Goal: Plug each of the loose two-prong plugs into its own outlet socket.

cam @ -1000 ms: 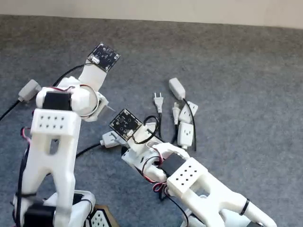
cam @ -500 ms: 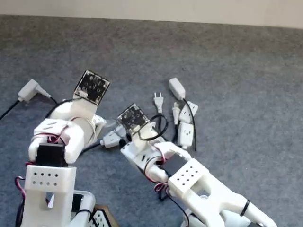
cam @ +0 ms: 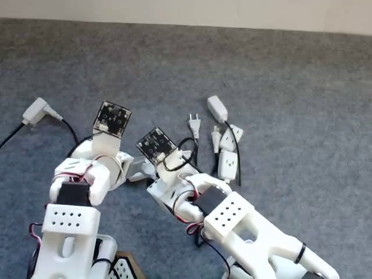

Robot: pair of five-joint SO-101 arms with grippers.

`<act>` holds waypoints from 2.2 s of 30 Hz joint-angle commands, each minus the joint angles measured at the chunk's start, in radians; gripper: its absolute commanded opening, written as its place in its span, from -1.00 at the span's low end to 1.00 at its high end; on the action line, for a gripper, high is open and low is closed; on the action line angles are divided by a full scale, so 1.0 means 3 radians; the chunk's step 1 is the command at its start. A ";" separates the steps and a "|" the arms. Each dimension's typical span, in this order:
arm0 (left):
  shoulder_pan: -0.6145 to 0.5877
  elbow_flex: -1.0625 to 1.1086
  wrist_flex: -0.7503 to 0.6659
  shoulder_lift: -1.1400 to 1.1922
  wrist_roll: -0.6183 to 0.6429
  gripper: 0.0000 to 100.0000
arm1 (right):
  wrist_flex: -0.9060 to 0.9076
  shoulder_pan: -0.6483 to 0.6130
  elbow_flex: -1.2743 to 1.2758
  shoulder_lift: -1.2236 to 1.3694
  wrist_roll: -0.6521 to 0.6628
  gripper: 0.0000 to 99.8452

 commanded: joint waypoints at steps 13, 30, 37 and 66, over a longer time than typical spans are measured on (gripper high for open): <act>0.0192 0.0504 -0.0297 -0.0038 0.0005 -0.34 | 0.0601 -0.0033 -0.0816 -0.0018 -0.0020 -0.99; -0.0504 -0.0928 0.0322 0.0580 0.0036 -0.34 | 0.0744 0.0217 -0.0729 0.0033 0.0189 -0.99; -0.0974 -0.3097 0.1601 0.2596 0.0148 -0.34 | 0.1557 0.0560 -0.2002 0.0719 0.0491 -0.99; -0.2514 -0.6856 0.2511 0.6012 -0.1156 -0.34 | 0.2493 0.0217 -0.3925 0.2729 0.3677 -0.99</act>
